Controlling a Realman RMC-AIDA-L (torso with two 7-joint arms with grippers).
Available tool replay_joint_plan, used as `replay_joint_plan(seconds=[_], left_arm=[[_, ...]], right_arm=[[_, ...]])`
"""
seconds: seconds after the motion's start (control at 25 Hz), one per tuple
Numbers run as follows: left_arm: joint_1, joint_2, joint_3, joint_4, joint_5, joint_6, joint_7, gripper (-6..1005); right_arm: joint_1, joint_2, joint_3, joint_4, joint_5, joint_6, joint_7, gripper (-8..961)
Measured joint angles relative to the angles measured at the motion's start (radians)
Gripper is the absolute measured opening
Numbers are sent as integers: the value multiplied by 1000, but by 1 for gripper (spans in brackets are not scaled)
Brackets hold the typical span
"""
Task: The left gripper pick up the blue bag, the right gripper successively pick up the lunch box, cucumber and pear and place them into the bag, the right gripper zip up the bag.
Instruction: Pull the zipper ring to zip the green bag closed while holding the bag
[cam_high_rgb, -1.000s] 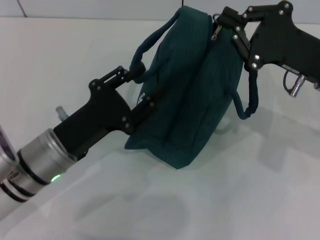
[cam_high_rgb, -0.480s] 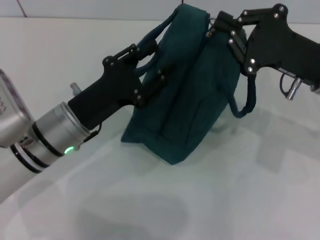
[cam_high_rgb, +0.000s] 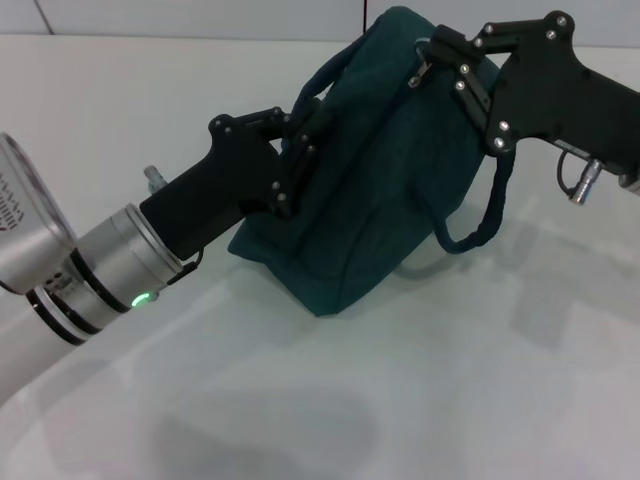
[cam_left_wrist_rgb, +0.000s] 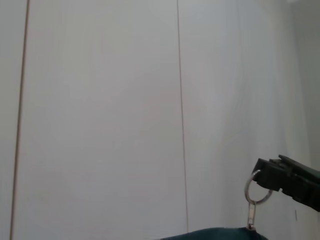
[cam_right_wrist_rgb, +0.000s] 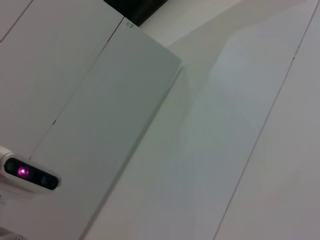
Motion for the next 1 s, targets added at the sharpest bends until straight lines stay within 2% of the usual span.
replay_joint_plan(seconds=[0.16, 0.24, 0.4, 0.52, 0.68, 1.0], left_arm=[[9, 3, 1, 0, 5, 4, 10, 176], [15, 5, 1, 0, 13, 7, 21, 67], [33, 7, 1, 3, 22, 9, 45, 67], [72, 8, 1, 22, 24, 13, 77, 67], [110, 9, 1, 42, 33, 14, 123, 67], [128, 12, 0, 43, 76, 37, 184, 68]], right_arm=[[-1, 0, -6, 1, 2, -1, 1, 20], [-1, 0, -8, 4, 6, -1, 6, 20], [5, 0, -49, 40, 95, 3, 11, 20], [4, 0, -63, 52, 150, 13, 19, 20], [2, -3, -59, 53, 165, 46, 68, 20], [0, -8, -49, 53, 179, 122, 111, 21]])
